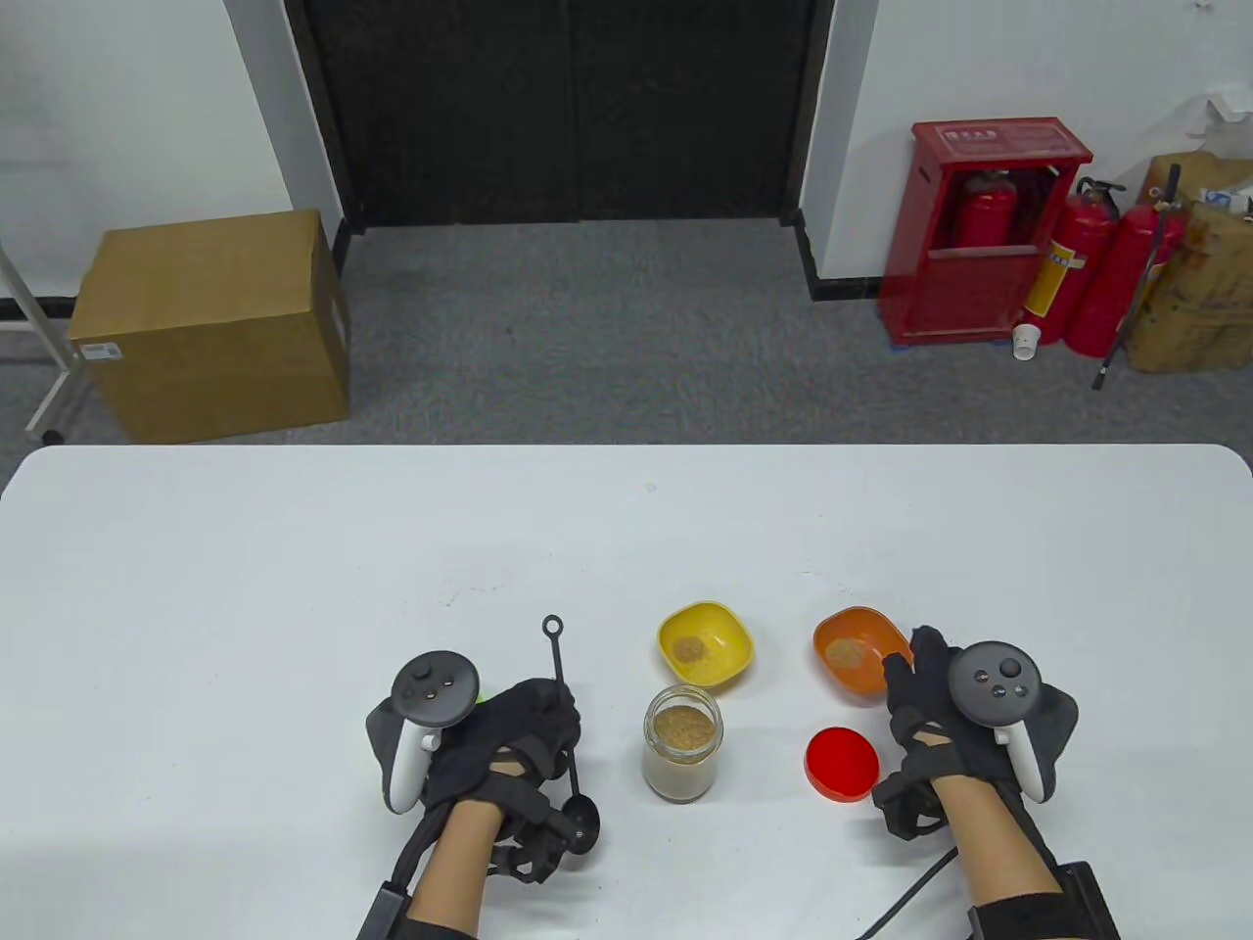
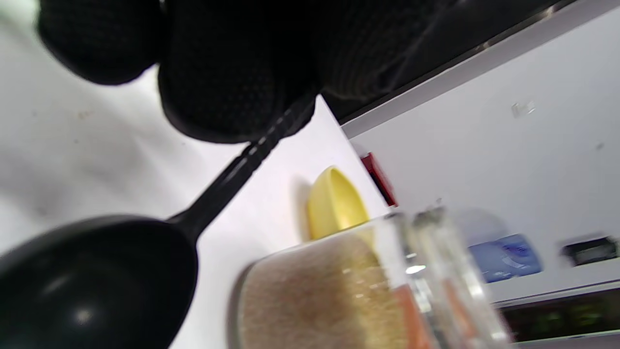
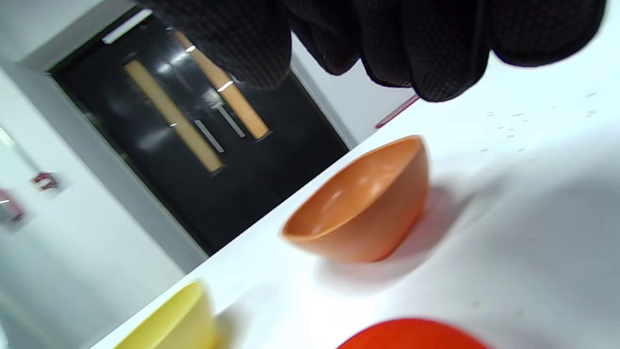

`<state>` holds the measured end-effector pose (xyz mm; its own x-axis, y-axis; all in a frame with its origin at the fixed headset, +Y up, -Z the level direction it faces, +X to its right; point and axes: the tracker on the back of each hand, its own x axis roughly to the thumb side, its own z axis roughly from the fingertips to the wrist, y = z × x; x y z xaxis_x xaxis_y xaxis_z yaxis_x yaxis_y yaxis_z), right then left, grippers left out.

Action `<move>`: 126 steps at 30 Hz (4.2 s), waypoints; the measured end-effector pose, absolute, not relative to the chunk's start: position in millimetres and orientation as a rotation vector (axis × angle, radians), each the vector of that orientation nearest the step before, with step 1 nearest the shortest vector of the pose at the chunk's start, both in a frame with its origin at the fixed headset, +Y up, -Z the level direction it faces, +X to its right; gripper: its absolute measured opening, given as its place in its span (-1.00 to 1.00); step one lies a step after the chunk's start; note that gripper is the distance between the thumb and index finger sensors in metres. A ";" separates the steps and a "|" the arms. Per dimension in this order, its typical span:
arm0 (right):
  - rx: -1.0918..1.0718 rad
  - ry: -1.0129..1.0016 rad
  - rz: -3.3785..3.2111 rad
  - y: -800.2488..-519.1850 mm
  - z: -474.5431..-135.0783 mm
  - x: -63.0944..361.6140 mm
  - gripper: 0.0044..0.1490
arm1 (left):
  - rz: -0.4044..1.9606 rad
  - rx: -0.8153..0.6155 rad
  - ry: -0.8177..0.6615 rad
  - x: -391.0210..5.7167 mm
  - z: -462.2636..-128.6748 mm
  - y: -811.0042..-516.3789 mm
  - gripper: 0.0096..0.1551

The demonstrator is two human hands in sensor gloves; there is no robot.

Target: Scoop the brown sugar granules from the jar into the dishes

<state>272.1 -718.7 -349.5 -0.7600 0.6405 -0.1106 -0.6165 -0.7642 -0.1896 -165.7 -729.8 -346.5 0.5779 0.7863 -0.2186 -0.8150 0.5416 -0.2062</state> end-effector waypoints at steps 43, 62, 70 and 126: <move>-0.008 -0.100 2.457 -712.2 -327.7 235.6 -0.33 | 0.501 -0.390 0.184 -140.2 -351.8 -757.8 -0.37; 0.342 0.071 2.674 -729.6 -328.3 206.3 -0.34 | 0.436 -0.042 -0.096 -139.5 -315.1 -730.7 -0.24; 0.256 0.380 2.774 -750.3 -332.0 192.5 -0.13 | 0.533 -0.086 -0.110 -150.6 -314.2 -737.5 -0.17; 0.720 0.233 2.369 -694.4 -341.2 99.8 0.03 | 0.902 -0.400 -0.333 -85.1 -352.2 -765.8 0.34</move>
<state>99.8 -694.4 -341.2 -0.6432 0.6282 0.4377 -0.5311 -0.7778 0.3360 -85.1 -765.8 -352.2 0.5780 0.8085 0.1110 -0.6867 0.5554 -0.4690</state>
